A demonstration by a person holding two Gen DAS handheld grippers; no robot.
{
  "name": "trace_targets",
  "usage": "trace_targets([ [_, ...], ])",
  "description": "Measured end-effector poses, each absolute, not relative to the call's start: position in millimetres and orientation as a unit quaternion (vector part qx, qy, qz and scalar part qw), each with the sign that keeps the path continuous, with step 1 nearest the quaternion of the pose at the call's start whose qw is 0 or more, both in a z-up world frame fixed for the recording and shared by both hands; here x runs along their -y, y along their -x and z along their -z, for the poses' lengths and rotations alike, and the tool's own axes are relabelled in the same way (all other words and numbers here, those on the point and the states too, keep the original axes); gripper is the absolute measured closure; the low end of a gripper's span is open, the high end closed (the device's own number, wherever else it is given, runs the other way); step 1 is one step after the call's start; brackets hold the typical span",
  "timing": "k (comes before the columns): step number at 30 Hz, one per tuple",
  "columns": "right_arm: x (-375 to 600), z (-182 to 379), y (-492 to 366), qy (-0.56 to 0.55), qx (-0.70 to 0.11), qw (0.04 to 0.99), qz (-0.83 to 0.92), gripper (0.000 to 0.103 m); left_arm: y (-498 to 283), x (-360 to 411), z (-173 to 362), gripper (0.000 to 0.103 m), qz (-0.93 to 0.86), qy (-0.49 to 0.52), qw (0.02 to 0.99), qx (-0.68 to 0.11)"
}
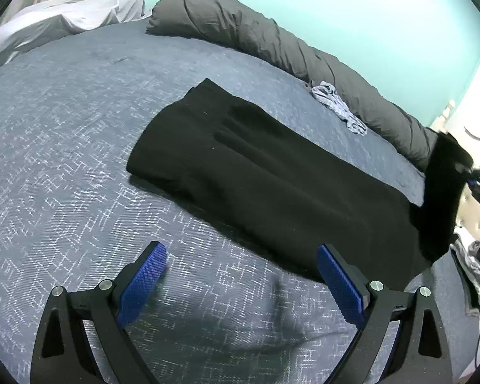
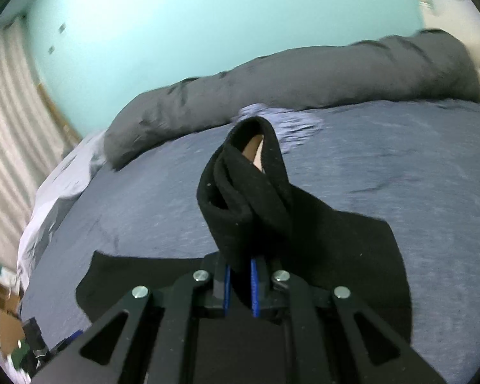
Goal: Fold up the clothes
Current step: 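Lift the sweatshirt end with the right tool and fold it over the body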
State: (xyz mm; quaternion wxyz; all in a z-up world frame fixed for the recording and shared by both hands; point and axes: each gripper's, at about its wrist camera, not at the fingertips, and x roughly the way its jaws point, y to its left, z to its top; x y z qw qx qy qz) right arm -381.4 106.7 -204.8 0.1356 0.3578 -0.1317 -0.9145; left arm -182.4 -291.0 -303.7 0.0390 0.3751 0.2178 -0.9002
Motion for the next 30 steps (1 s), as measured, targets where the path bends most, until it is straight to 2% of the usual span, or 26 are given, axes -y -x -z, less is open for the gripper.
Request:
trace_targets([
  [20, 124.7, 216.7, 386.3, -0.374, 0.08, 0.305, 0.872, 0.095, 172.3, 321.7, 302.7, 0.006, 0.895, -0.362, 0.047, -0.254],
  [30, 218.1, 262.0, 372.4, -0.414, 0.047, 0.35, 0.839, 0.095, 167.5, 335.3, 302.1, 0.006, 0.892, -0.358, 0.053, -0.271],
])
